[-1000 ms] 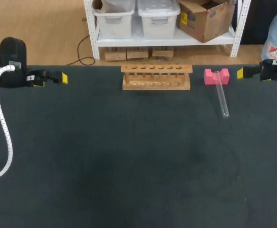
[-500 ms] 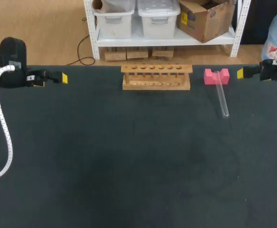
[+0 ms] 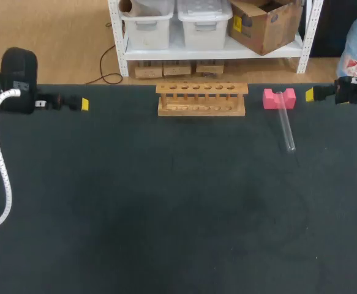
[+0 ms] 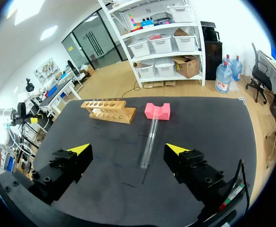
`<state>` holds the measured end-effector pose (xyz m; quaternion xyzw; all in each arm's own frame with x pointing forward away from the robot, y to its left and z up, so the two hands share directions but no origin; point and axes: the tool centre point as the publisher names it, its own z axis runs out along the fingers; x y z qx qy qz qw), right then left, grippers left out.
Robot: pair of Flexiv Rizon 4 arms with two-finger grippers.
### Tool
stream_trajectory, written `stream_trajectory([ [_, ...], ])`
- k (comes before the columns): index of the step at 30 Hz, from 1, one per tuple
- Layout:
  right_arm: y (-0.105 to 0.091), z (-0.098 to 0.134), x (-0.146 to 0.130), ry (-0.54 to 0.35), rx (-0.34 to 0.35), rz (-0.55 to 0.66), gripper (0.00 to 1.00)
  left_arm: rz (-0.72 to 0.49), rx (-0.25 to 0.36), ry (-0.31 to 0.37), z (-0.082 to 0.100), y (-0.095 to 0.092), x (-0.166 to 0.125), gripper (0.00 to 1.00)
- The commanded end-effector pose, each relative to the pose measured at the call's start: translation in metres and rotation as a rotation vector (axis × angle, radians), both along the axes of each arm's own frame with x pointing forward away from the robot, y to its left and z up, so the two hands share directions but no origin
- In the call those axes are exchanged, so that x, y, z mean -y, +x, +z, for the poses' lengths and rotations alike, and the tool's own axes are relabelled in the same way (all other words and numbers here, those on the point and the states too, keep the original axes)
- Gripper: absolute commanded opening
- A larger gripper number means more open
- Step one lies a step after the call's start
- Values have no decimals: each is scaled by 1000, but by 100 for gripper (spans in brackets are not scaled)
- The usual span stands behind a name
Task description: Grasp the test tube, adjust it, and insert it.
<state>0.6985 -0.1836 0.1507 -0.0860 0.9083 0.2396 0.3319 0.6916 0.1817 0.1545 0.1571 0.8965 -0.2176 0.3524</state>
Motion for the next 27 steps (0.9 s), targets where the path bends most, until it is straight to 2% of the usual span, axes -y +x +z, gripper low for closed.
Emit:
stream_trajectory([
  [1, 0, 0, 0, 0, 0, 1, 100, -104, 83, -60, 0, -15, -16, 100],
  [5, 0, 0, 0, 0, 0, 1, 100, -182, 129, -81, 6, -12, -25, 100],
  [9, 0, 0, 0, 0, 0, 1, 100, -265, 178, -86, 11, 1, -34, 100],
  [16, 0, 0, 0, 0, 0, 1, 100, -410, 275, -56, 13, 25, -43, 100],
  [24, 0, 0, 0, 0, 0, 1, 100, -521, 288, -47, 3, 66, -51, 100],
  [27, 0, 0, 0, 0, 0, 1, 100, -575, 300, -68, -2, 83, -55, 100],
])
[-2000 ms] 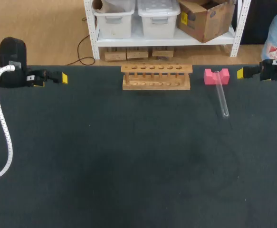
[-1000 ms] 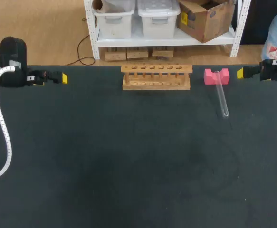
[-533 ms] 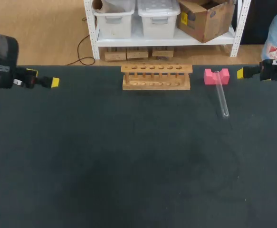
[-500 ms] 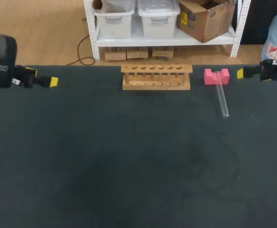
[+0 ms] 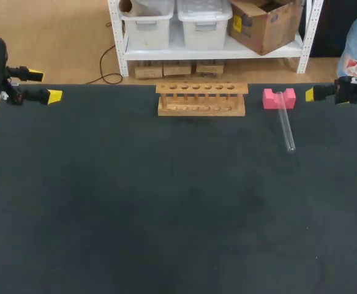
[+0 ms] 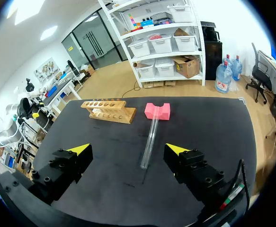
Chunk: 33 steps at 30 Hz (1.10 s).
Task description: Grasp the test tube, adjust it, and insert it.
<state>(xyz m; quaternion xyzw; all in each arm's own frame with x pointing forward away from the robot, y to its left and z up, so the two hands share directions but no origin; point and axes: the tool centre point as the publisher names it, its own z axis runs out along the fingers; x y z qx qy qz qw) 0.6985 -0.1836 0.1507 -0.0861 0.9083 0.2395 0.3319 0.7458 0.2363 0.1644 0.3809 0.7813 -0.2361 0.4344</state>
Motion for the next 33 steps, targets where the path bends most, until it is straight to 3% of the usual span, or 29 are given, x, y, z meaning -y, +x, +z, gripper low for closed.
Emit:
stream_trajectory([
  [1, 0, 0, 0, 0, 0, 1, 100, -188, -47, -74, -13, 35, -1, 100],
  [11, 0, 0, 0, 0, 0, 1, 100, -370, -45, -65, -36, 78, 2, 100],
  [18, 0, 0, 0, 0, 0, 1, 100, -531, 11, -67, -46, 85, 10, 100],
  [27, 0, 0, 0, 0, 0, 1, 100, -593, 20, -100, -62, 94, 21, 100],
  [33, 0, 0, 0, 0, 0, 1, 100, -617, 30, -91, -62, 95, 37, 100],
])
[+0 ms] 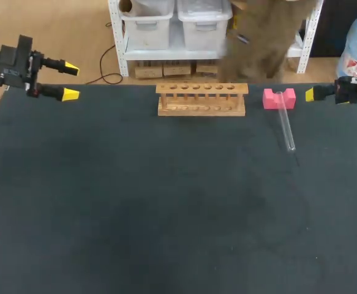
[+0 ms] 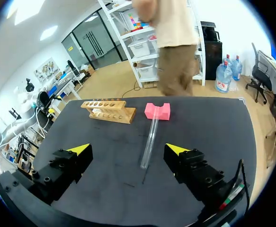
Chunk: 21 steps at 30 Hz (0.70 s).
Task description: Grasp the test tube, adjust it, and insert it.
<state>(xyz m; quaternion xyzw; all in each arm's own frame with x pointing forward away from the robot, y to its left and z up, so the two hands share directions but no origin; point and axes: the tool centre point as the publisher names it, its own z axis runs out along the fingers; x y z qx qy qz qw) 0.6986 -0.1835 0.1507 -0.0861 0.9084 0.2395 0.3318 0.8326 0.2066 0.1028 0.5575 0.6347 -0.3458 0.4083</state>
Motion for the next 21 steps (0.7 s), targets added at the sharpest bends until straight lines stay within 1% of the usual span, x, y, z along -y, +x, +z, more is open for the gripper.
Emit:
stream_trajectory([
  [1, 0, 0, 0, 0, 0, 1, 100, -120, -55, -5, -1, 8, 9, 100],
  [7, 0, 0, 0, 0, 0, 1, 100, -117, -55, -30, 1, 6, 18, 100],
  [12, 0, 0, 0, 0, 0, 1, 100, -91, -50, -50, 4, 0, 22, 100],
  [16, 0, 0, 0, 0, 0, 1, 100, -16, -36, -35, 4, -3, 26, 100],
  [21, 0, 0, 0, 0, 0, 1, 100, -16, -36, -35, 4, -3, 26, 100],
])
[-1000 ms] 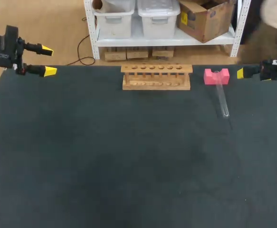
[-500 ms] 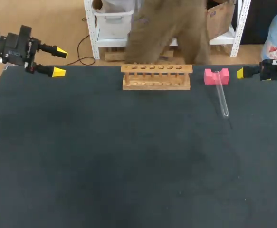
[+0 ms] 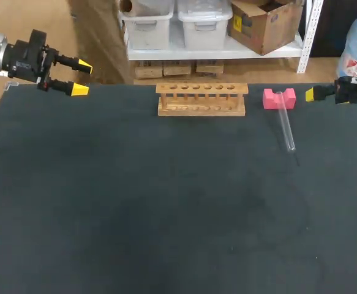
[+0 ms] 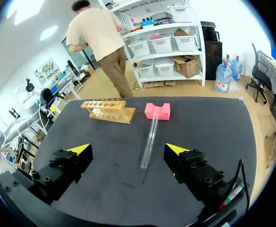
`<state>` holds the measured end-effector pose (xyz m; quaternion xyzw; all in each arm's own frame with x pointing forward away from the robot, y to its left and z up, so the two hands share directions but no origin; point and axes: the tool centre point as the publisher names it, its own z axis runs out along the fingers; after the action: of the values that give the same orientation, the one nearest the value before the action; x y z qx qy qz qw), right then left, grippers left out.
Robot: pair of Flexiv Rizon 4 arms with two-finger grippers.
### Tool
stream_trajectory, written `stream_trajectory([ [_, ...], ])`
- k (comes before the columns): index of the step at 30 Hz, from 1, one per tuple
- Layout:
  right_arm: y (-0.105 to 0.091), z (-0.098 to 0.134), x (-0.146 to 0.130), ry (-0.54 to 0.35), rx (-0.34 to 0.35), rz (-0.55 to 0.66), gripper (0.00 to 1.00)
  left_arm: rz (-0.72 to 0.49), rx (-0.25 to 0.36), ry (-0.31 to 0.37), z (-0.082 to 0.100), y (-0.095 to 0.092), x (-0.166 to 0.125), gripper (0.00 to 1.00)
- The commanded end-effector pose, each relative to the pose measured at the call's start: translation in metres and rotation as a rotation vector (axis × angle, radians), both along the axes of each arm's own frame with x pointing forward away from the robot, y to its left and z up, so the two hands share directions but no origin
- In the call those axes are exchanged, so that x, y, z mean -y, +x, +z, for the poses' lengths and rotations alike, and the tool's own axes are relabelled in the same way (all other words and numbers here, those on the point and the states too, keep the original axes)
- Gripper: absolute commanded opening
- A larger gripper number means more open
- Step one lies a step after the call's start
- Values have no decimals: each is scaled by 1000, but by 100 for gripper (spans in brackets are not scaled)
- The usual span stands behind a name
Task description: Grasp the test tube, adjust it, and insert it.
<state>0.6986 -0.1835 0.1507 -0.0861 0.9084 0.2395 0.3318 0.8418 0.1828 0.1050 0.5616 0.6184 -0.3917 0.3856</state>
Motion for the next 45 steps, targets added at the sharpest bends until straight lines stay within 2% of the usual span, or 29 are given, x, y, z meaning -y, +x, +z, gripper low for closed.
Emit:
stream_trajectory([
  [1, 0, 0, 0, 0, 0, 1, 100, 61, 27, 7, 1, -12, 2, 100],
  [13, 0, 0, 0, 0, 0, 1, 100, 61, 27, 7, 1, -12, 2, 100],
  [16, 10, 4, 0, -107, 29, 21, 100, 61, 27, 7, 1, -12, 2, 100],
  [20, 21, 9, -8, -322, 53, -3, 100, 61, 27, 7, 1, -12, 2, 100],
  [22, 25, 11, -12, -404, 79, -43, 100, 61, 27, 7, 1, -12, 2, 100],
  [27, 35, 7, -19, -544, 111, -199, 100, 61, 27, 7, 1, -12, 2, 100],
  [33, 46, -8, -23, -588, 108, -360, 100, 61, 27, 7, 1, -12, 2, 100],
  [39, 57, -20, -25, -547, 119, -487, 100, 61, 27, 7, 1, -12, 2, 100],
  [45, 66, -31, -32, -549, 146, -514, 100, 61, 27, 7, 1, -12, 2, 100],
])
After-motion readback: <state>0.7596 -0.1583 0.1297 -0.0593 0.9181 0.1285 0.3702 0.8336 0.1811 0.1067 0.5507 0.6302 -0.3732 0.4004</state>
